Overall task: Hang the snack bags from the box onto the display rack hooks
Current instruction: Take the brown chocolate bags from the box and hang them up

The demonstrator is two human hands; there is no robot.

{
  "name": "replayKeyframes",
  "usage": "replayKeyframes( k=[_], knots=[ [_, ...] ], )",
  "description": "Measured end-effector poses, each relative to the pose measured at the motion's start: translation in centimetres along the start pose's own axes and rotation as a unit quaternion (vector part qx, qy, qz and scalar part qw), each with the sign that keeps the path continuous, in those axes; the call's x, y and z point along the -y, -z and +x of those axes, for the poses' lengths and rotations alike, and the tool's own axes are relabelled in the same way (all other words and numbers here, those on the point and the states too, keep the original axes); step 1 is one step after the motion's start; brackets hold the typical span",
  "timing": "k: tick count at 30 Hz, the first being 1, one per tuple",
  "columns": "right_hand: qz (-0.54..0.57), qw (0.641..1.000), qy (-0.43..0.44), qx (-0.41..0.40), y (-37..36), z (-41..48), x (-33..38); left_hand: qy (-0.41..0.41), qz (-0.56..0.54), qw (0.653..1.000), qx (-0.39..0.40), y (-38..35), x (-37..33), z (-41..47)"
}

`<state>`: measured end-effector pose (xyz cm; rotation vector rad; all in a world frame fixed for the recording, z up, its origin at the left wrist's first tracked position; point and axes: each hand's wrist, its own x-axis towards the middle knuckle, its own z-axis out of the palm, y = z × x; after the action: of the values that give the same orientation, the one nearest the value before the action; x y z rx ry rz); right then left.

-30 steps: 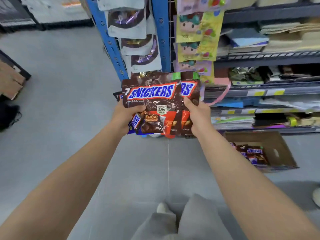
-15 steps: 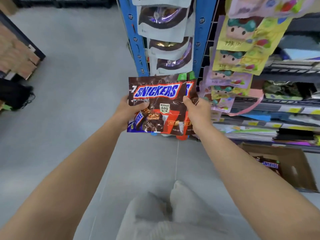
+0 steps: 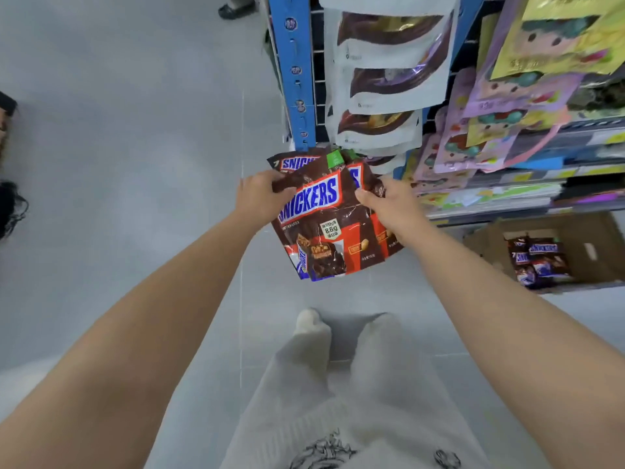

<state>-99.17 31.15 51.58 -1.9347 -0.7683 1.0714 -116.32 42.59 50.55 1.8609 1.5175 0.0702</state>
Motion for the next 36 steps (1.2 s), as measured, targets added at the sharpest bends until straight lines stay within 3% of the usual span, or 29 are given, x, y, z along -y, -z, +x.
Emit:
replayKeyframes(
  k=[3,8,14,19,23,26,31,36],
  knots=[
    [0.013,0.999,-0.038,-0.027,-1.2,0.3,0.0,-0.033,0.084,0.996,-0.011,0.4,0.4,1.4],
    [0.064,0.993,-0.080,-0.066,-1.8,2.0,-0.6,-0.076,-0.023,0.997,0.009,0.0,-0.1,3.8],
    [0.022,0.993,-0.106,-0.040,-1.1,4.3,-1.3,-0.023,-0.061,0.996,0.060,-1.3,-0.5,7.0],
    [-0.045,0.994,-0.098,-0.032,0.2,6.1,-2.4,-0.047,0.011,0.999,-0.011,-2.6,-0.8,9.5],
    [-0.256,0.965,-0.057,0.023,1.9,7.1,-4.2,-0.100,0.163,0.980,-0.055,-3.2,-0.3,11.4],
    [-0.312,0.948,-0.057,0.031,3.5,7.6,-5.1,-0.124,0.220,0.964,-0.078,-3.1,0.1,12.7],
    [-0.358,0.932,-0.024,0.048,4.0,8.1,-4.4,-0.117,0.203,0.964,-0.126,-2.9,-1.2,14.6],
    [-0.327,0.943,0.009,0.055,2.9,8.8,-3.1,-0.046,0.129,0.980,-0.147,-3.4,-2.6,15.7]
  ],
)
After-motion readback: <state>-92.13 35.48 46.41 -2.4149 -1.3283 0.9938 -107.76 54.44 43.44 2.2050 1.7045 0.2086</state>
